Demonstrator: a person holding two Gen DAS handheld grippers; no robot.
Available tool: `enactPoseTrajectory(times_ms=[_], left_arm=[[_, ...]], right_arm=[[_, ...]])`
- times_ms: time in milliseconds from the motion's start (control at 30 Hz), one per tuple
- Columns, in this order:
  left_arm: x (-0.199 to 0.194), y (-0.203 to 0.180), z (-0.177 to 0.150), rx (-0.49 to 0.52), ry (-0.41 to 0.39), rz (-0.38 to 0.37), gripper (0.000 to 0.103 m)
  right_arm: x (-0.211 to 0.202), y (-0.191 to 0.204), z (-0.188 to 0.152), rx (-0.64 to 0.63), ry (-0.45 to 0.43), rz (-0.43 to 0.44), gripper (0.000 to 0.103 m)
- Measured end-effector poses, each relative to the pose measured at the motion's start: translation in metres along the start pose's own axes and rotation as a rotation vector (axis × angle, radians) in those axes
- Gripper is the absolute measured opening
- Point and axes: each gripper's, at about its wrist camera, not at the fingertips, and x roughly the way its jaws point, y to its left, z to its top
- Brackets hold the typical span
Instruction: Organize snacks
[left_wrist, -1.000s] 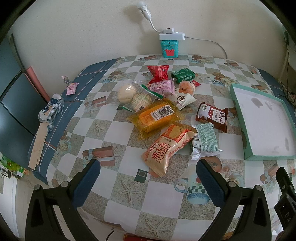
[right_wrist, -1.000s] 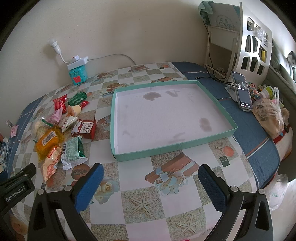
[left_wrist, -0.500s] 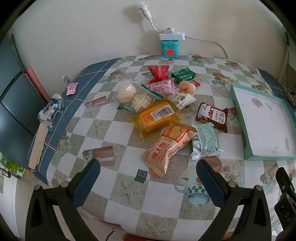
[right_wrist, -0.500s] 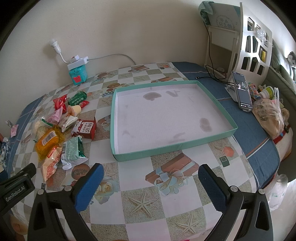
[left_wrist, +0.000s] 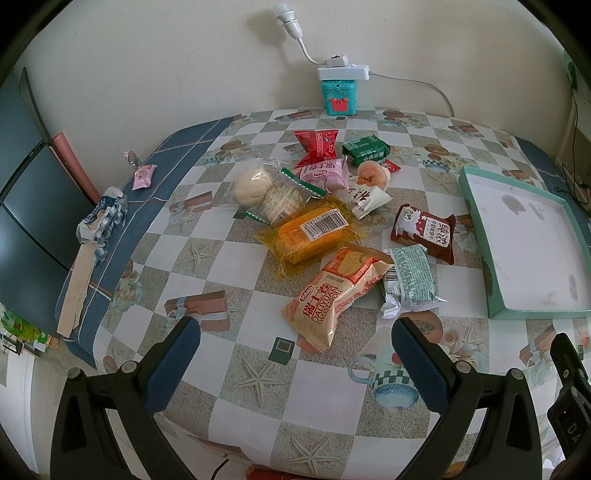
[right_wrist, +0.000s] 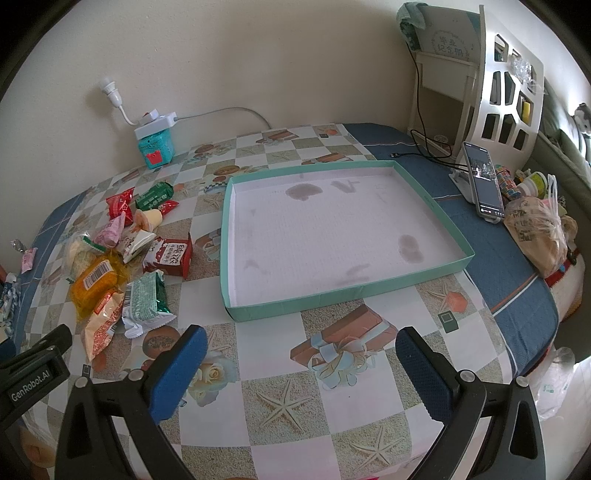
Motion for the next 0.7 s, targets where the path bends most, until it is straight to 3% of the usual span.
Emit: enactPoseTrajectory(times_ms=[300, 433, 533, 700], left_arm=[[0.001, 0.006, 0.003, -0.014, 0.004, -0.027, 0.103], [0.014, 0.021, 0.012, -0.04, 0.008, -0.036, 0.103], [0.032, 0.038, 0.02, -0.102, 0.04, -0.078, 0.103], [0.054, 0.046, 0.027, -0.111, 0.053, -0.079, 0.103]], right_arm=[[0.0, 0.006, 0.003, -0.027, 0.004, 0.008, 0.103], [0.006, 0.032, 0.012, -0.118, -0.011, 0.034, 0.103], [0.021, 0.054, 0.018, -0.141, 0.022, 0.083, 0.103], [0.047, 0.088, 0.022, -0.187, 0.069, 0.137, 0.103]])
